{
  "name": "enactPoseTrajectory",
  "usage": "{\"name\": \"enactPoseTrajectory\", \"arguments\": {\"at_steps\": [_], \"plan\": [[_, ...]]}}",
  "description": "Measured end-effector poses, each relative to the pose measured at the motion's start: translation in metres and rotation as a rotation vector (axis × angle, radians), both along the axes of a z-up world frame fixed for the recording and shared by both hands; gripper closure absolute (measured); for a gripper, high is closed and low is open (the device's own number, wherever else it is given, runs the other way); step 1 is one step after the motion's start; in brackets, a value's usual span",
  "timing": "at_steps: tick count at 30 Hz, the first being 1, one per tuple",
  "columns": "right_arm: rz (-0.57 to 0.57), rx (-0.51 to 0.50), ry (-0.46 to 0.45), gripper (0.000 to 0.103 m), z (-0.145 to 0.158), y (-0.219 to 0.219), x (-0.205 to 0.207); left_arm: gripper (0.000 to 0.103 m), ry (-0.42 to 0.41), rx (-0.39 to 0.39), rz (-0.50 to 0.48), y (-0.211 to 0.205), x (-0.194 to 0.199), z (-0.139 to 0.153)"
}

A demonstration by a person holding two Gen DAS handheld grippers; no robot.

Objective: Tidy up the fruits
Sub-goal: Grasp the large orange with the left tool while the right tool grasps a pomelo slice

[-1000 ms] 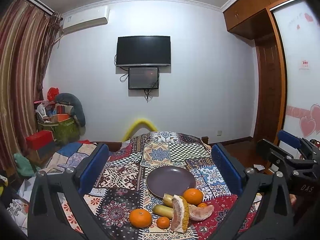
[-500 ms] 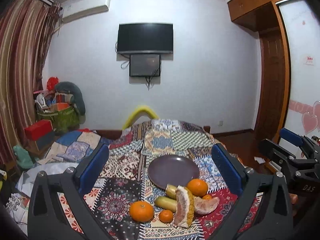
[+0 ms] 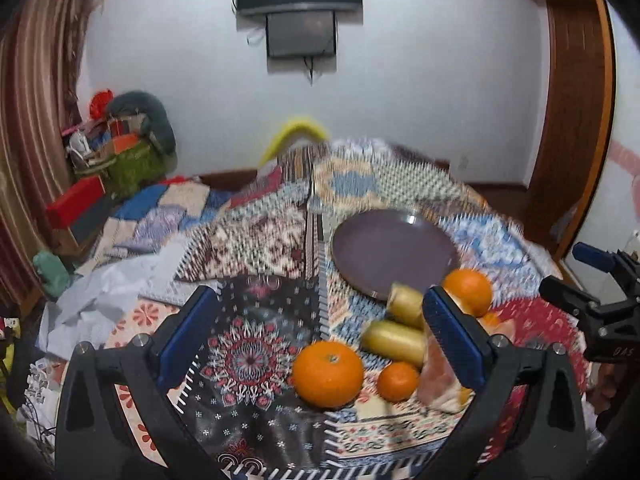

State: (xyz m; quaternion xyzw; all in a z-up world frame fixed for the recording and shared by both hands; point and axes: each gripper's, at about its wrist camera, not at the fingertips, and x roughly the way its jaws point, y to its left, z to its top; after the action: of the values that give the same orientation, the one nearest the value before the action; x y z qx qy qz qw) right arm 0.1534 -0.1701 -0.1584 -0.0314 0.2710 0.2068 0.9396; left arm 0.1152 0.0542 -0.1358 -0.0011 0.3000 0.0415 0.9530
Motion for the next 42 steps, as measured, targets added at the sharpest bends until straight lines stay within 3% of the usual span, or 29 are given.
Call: {"name": "enactPoseTrajectory", "arguments": {"at_steps": [4,8,13,17,27,37,42], "plan": [[0.034,0.015,0.084,0.000,-0.011,0.003,0.010,0.000,0.079,-0.011,-0.012,0.010,0.015,-0.028],[0.070,0.023,0.112,0.001,-0.016,0.014,0.014,0.018,0.157,-0.036,-0.031,0.016,0.023,-0.051],[0.145,0.019,0.144,0.013,-0.022,0.034,0.015,0.027,0.223,-0.073,-0.043,0.021,0.026,-0.069],[0.197,0.036,0.178,0.024,-0.027,0.047,0.017,0.027,0.244,-0.114,-0.067,0.022,0.025,-0.075],[0.243,0.021,0.232,0.057,-0.039,0.067,0.024,0.027,0.285,-0.080,-0.061,0.015,0.029,-0.083],[0.224,0.017,0.267,0.072,-0.046,0.073,0.038,0.027,0.315,-0.096,-0.078,0.009,0.036,-0.096],[0.226,0.053,0.294,0.075,-0.051,0.073,0.044,0.037,0.305,-0.100,-0.096,0.009,0.036,-0.094]]}}
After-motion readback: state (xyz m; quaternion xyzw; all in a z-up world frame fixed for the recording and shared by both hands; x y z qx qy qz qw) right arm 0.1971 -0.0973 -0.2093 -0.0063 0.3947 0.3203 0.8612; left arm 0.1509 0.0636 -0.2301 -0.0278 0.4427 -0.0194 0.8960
